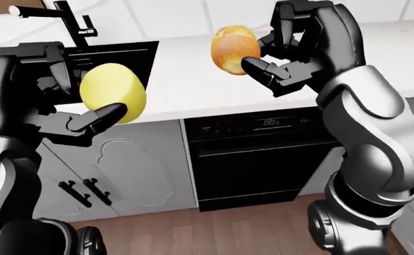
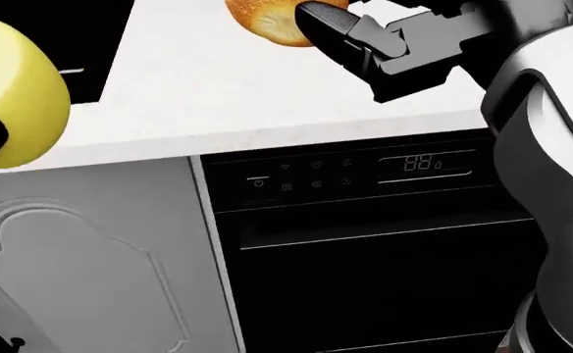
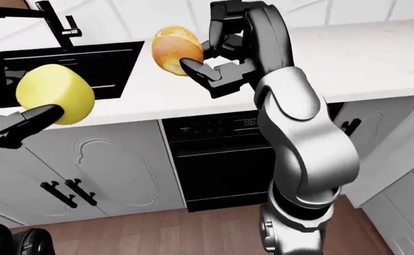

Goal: Place the bread and cheese on the cutting board.

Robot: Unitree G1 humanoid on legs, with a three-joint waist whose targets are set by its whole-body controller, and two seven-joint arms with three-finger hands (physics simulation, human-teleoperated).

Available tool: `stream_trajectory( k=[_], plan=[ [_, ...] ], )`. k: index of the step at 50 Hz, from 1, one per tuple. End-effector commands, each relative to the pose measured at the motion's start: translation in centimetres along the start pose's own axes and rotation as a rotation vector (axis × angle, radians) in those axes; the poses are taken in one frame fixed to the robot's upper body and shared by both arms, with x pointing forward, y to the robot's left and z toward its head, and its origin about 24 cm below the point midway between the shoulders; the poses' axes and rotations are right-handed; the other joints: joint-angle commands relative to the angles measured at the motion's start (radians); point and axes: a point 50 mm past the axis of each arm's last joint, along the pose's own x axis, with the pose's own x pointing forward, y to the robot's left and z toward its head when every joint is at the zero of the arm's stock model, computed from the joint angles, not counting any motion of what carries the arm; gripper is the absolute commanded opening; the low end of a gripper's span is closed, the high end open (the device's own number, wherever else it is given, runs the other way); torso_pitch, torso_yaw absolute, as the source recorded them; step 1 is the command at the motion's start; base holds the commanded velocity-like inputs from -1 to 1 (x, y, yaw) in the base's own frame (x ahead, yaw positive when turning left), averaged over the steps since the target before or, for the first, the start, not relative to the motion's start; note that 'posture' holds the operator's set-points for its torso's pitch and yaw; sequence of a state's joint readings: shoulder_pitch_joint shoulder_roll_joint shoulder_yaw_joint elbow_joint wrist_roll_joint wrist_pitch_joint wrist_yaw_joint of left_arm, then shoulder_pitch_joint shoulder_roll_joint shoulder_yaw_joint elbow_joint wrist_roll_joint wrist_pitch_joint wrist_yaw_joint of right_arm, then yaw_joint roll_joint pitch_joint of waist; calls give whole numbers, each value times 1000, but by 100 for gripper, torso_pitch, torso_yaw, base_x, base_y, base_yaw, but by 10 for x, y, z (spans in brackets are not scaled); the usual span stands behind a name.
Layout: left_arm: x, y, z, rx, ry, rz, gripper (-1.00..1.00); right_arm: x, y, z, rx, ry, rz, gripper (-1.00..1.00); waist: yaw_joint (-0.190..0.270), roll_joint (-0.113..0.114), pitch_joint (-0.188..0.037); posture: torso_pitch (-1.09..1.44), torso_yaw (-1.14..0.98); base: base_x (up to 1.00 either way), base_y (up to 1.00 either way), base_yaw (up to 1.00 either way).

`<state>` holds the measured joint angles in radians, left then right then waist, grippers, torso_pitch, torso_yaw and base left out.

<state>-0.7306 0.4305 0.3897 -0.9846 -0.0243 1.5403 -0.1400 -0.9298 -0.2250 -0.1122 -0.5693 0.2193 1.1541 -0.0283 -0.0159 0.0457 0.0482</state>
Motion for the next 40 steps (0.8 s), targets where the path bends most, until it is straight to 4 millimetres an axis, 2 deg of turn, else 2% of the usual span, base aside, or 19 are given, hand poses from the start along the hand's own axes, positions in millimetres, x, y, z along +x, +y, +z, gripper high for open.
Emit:
stream_trajectory(
  k=[1, 2, 3, 4, 5, 13, 15, 16, 17, 19, 21, 24, 26, 27, 28, 29, 31, 33, 40],
  plan=[
    [-1, 5, 9, 4, -51, 33, -100, -1, 2, 12, -3, -60, 10, -100, 0, 15, -24, 0, 0, 0, 33, 0],
    [-1, 5, 10, 4, -52, 33, -100, -1, 2, 12, -4, -60, 10, -100, 0, 66, -37, 0, 0, 0, 34, 0],
    [-1, 5, 11, 4, -53, 33, -100, -1, 2, 12, -3, -61, 10, -100, 4, 32, -33, 0, 0, 0, 34, 0],
    [-1, 5, 11, 4, -53, 33, -100, -1, 2, 12, -3, -61, 10, -100, 1, 41, -25, 0, 0, 0, 34, 0],
    [-1, 5, 11, 5, -52, 33, -100, -1, 3, 12, -3, -61, 11, -100, 4, 34, -22, 0, 0, 0, 34, 0],
    [-2, 3, 6, 12, -50, 32, -100, -1, 2, 11, -4, -60, 10, -100, -2, -43, -13, 0, 0, 0, 34, 0],
    [-1, 3, 5, 13, -50, 32, -100, -1, 2, 11, -4, -60, 10, -100, -1, -75, -17, 0, 0, 0, 34, 0],
    [-1, 4, 5, 12, -51, 33, -100, 0, 2, 12, -5, -60, 10, -100, 0, -107, -29, 0, 0, 0, 34, 0],
    [-1, 4, 6, 12, -51, 34, -100, 0, 2, 12, -4, -59, 11, -100, -8, -68, -20, 0, 0, 0, 34, 0],
    [-1, 4, 5, 12, -51, 34, -100, 0, 3, 11, -5, -59, 13, -100, 2, -89, -34, 0, 0, 0, 34, 0],
    [-2, 3, 4, 14, -49, 32, -100, 0, 3, 11, -5, -59, 13, -100, 6, -83, -41, 0, 0, 0, 34, 0],
    [-2, 4, 4, 13, -50, 33, -100, -1, 3, 11, -6, -59, 13, -100, 8, -53, -21, 0, 0, 0, 34, 0],
    [-2, 4, 4, 14, -49, 34, -100, 0, 3, 11, -8, -58, 12, -100, 4, -16, -17, 0, 0, 0, 33, 0],
    [-2, 4, 4, 14, -49, 35, -100, 0, 3, 10, -8, -58, 11, -100, 0, 15, -22, 0, 0, 0, 34, 0],
    [-2, 4, 4, 14, -49, 35, -100, 0, 3, 11, -8, -58, 11, -100, -1, 64, -35, 0, 0, 0, 34, 0],
    [-1, 4, 5, 14, -49, 34, -100, 0, 3, 11, -8, -57, 10, -100, 1, 37, -38, 0, 0, 0, 33, 0],
    [-1, 4, 5, 17, -51, 33, -100, 0, 3, 10, -8, -57, 11, -100, 3, 34, -21, 0, 0, 0, 33, 0],
    [-1, 4, 6, 21, -52, 35, -100, 0, 3, 11, -8, -58, 11, -100, 2, 10, -26, 0, 0, 0, 33, 0],
    [-1, 3, 6, 22, -51, 33, -100, 0, 3, 10, -8, -58, 12, -100, -2, -54, -14, 0, 0, 0, 34, 0]
  ],
)
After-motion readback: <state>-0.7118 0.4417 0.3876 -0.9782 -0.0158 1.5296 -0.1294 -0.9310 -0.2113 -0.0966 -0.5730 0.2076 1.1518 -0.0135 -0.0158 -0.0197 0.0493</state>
